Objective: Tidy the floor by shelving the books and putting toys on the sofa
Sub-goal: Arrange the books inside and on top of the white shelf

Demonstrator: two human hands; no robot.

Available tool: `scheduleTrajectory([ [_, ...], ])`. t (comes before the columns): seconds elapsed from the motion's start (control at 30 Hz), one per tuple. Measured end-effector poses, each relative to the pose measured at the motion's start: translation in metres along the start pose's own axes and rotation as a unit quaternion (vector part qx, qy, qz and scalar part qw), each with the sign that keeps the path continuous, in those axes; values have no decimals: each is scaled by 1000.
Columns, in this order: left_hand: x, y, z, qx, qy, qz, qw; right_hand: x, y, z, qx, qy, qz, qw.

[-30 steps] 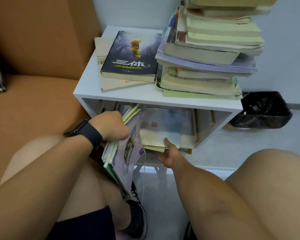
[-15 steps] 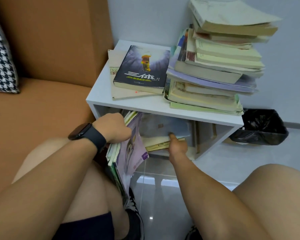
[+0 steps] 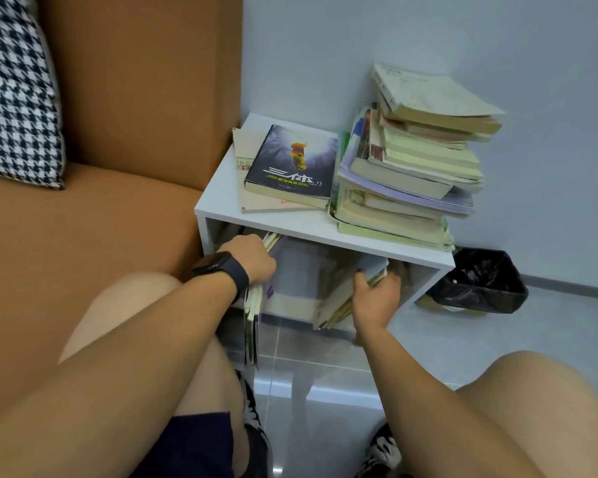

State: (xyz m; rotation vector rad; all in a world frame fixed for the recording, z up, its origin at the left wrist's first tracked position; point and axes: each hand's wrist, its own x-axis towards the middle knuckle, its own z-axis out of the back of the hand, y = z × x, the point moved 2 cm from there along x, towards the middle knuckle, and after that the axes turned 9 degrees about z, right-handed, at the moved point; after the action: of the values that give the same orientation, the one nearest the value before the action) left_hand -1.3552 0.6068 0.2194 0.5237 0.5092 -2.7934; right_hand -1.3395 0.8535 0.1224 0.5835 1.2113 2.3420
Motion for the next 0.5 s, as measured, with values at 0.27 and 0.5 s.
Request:
scheduleTrajectory([
  [0.27, 25, -24, -20, -88, -12, 7, 996, -43, 10, -22, 6, 73, 56, 996],
  [0.5, 33, -22, -28, -236, 18, 48, 970, -77, 29, -57, -17, 184, 140, 973],
])
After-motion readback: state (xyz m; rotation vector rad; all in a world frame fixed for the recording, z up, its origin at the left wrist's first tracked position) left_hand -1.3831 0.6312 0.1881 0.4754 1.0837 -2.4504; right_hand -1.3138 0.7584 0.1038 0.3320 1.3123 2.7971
